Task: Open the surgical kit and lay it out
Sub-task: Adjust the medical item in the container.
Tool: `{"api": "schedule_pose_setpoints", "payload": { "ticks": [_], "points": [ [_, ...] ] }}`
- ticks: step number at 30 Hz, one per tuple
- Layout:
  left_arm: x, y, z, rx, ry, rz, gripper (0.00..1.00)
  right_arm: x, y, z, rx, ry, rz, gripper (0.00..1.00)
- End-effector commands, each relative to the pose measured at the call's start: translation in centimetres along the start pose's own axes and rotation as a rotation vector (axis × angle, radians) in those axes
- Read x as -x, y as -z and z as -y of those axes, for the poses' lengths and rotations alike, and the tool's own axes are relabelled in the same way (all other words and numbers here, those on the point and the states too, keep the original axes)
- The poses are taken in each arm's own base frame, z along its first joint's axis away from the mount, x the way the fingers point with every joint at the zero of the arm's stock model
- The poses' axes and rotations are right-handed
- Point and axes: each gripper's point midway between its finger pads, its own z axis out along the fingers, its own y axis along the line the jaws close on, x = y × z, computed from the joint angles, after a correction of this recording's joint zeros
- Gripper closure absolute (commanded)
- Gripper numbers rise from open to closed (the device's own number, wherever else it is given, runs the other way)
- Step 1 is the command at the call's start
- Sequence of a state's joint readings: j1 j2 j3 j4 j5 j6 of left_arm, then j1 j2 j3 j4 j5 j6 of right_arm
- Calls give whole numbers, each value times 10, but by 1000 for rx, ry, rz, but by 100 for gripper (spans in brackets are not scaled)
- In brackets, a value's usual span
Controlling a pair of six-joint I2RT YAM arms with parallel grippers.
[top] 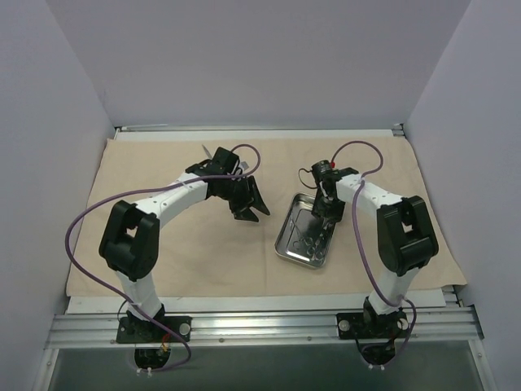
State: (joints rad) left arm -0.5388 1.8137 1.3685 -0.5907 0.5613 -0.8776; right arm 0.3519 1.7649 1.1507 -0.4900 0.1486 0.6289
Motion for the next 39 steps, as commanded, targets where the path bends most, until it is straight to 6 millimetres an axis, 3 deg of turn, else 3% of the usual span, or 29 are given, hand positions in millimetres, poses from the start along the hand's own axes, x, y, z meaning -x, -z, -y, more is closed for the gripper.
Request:
{"api": "schedule_pose_setpoints", "payload": {
  "ticks": [1,12,16,20,25,28,33,39],
  "points": [
    [8,11,13,-39,-42,7,44,-8,-4,7,-32,-29,-25,60],
    [11,11,12,-32,-55,-17,44,-24,-27,3,-28,-19,-78,63],
    [12,13,15,-40,-91,-13,44,-17,-17,2,-11,-6,-55,75],
    [11,13,12,-37,-92,-17,44,-13,-8,0,15,13,-37,100],
    [10,14,15,-49,-90,-2,44,6,7,-19,106,70,18,100],
    [7,14,15,-50,-86,5,44,12,4,-6,24,158,7,96],
    [1,16,14,-61,-77,14,44,28,11,1,-8,245,55,99],
    [1,16,13,-61,-81,15,44,20,9,-2,30,309,20,89]
  ]
}}
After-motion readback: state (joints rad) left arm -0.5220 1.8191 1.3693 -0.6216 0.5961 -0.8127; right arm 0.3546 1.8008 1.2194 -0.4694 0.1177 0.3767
